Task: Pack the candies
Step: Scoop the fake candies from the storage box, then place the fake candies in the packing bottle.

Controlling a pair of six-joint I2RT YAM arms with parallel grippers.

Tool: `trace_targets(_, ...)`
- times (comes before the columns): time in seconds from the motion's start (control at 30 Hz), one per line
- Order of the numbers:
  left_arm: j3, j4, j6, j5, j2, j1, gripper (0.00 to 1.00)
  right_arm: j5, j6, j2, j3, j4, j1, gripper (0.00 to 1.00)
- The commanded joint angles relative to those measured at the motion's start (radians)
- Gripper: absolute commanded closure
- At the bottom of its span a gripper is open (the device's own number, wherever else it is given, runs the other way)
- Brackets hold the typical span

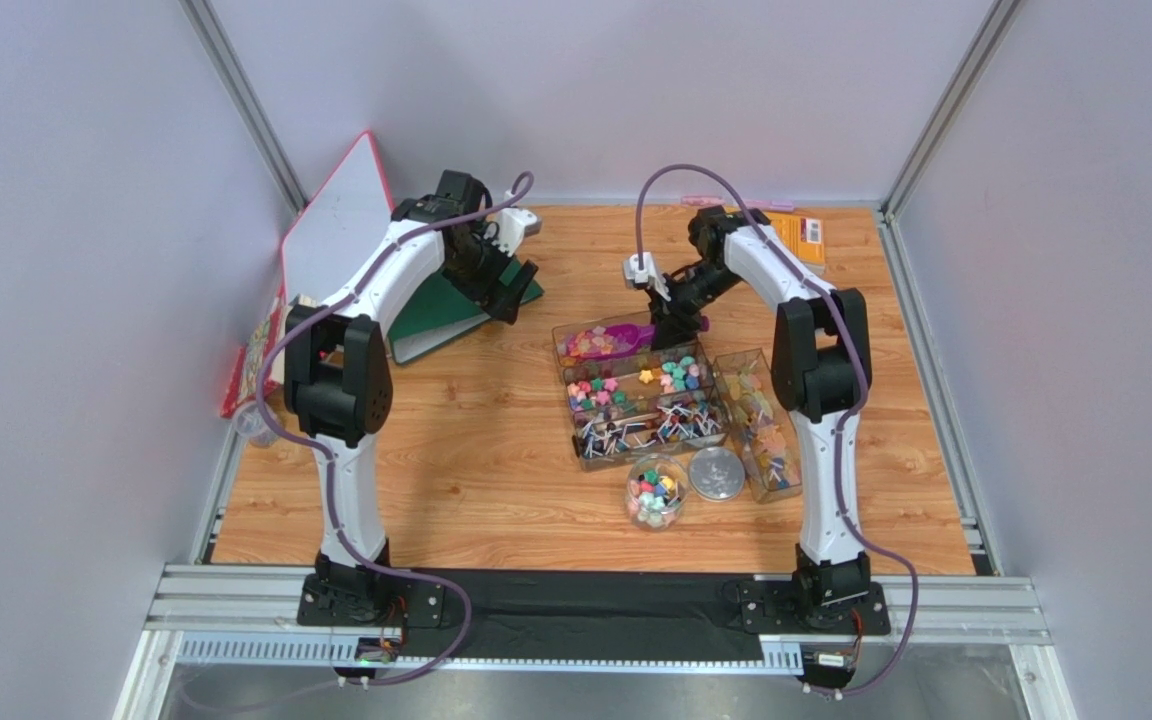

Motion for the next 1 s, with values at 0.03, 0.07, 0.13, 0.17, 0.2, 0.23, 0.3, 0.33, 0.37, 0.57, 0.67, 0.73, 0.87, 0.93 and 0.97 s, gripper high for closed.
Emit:
trace_targets(0.03, 0.023, -0.035, 0.027, -0.007, -0.068, 0.004, 0.0, -0.089, 0.042, -0.09, -0.036, -0.014, -0.037, 1.0)
trace_targets(0.07, 0.023, -0.035, 0.027, -0.01, -0.072, 0.004, 0.0, -0.099, 0.05, -0.096, -0.041, -0.007, -0.04, 1.0)
trace_targets(0.13, 0.023, -0.037, 0.031, -0.018, -0.089, 0.004, 0.0, -0.136, 0.075, -0.119, -0.053, 0.017, -0.051, 1.0)
trace_targets(0.17, 0.022, -0.04, 0.034, -0.018, -0.095, 0.002, 0.0, -0.145, 0.082, -0.127, -0.075, 0.029, -0.053, 1.0)
trace_targets(0.2, 0.022, -0.046, 0.036, -0.021, -0.106, 0.002, 0.0, -0.159, 0.091, -0.139, -0.087, 0.06, -0.056, 1.0)
trace_targets(0.23, 0.022, -0.052, 0.038, -0.023, -0.111, 0.002, 0.0, -0.165, 0.104, -0.159, -0.105, 0.077, -0.057, 1.0)
trace_targets(0.3, 0.023, -0.063, 0.048, -0.023, -0.123, 0.002, 0.0, -0.191, 0.13, -0.186, -0.164, 0.138, -0.062, 1.0)
trace_targets(0.33, 0.025, -0.069, 0.053, -0.024, -0.128, 0.002, 0.0, -0.198, 0.144, -0.2, -0.184, 0.166, -0.063, 1.0)
trace_targets(0.37, 0.025, -0.072, 0.059, -0.026, -0.131, 0.002, 0.0, -0.205, 0.183, -0.235, -0.229, 0.231, -0.065, 1.0)
trace_targets(0.57, 0.025, -0.077, 0.076, -0.059, -0.146, 0.002, 0.0, -0.236, 0.324, -0.373, -0.383, 0.506, -0.071, 1.0)
trace_targets(0.67, 0.023, -0.066, 0.076, -0.096, -0.164, -0.001, 0.0, -0.21, 0.375, -0.449, -0.481, 0.653, -0.074, 1.0)
trace_targets(0.73, 0.019, -0.052, 0.073, -0.121, -0.18, -0.01, 0.0, -0.198, 0.424, -0.524, -0.532, 0.698, -0.085, 1.0)
trace_targets(0.87, 0.011, -0.018, 0.041, -0.22, -0.22, -0.057, 0.0, -0.178, 0.455, -0.616, -0.572, 0.705, -0.102, 1.0)
trace_targets(0.93, 0.011, -0.012, 0.024, -0.247, -0.23, -0.094, 0.0, -0.169, 0.379, -0.676, -0.584, 0.647, -0.103, 1.0)
trace_targets(0.97, 0.006, -0.006, 0.021, -0.263, -0.246, -0.103, 0.0, -0.163, 0.354, -0.694, -0.584, 0.572, -0.105, 1.0)
